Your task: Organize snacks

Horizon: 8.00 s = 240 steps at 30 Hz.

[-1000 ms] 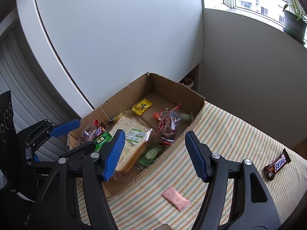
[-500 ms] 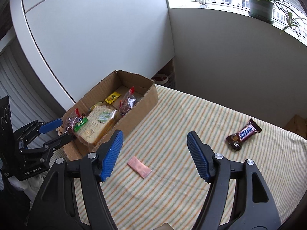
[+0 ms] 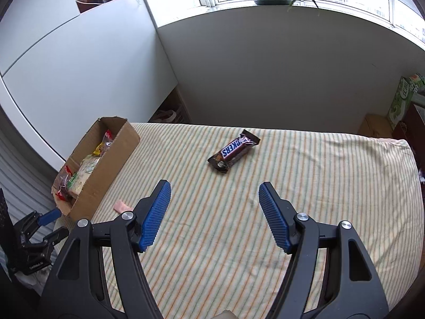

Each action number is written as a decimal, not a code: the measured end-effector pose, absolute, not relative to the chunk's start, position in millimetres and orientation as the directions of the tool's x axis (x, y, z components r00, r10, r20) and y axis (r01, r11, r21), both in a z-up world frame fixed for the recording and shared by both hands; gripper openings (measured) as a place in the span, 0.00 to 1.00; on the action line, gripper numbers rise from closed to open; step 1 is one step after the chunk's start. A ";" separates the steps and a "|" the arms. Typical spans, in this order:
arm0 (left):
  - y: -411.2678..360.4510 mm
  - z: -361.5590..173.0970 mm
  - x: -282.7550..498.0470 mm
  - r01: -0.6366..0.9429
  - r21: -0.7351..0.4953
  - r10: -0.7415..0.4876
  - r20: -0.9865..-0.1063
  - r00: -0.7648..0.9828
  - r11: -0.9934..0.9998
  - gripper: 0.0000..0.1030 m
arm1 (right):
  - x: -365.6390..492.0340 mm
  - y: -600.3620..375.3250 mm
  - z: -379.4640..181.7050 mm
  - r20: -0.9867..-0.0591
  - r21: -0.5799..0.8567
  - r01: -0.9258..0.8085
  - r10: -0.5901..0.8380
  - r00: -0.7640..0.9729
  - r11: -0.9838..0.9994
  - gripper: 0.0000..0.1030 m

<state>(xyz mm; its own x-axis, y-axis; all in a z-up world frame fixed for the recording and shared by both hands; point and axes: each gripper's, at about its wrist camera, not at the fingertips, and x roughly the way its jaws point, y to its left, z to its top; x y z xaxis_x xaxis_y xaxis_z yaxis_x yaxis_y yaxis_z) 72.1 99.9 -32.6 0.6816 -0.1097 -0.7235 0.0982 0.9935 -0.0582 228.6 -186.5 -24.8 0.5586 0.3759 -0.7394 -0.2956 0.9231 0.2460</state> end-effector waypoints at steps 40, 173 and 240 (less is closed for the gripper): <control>80.4 -47.3 66.8 0.118 -0.121 -0.169 -0.751 0.638 0.986 0.52 | 284.9 -148.1 -108.1 -0.934 -0.035 -0.420 0.120 0.337 0.907 0.30; 203.9 -19.0 145.6 -0.102 -0.031 0.044 -0.752 0.658 0.994 0.19 | 235.6 109.3 -20.7 -0.794 0.154 -0.649 0.484 0.368 0.745 0.30; 157.7 -4.2 10.8 -0.265 -0.022 0.193 -0.631 0.752 0.964 0.77 | 61.4 -9.3 -4.4 -0.653 0.035 -0.546 0.433 0.622 0.837 0.81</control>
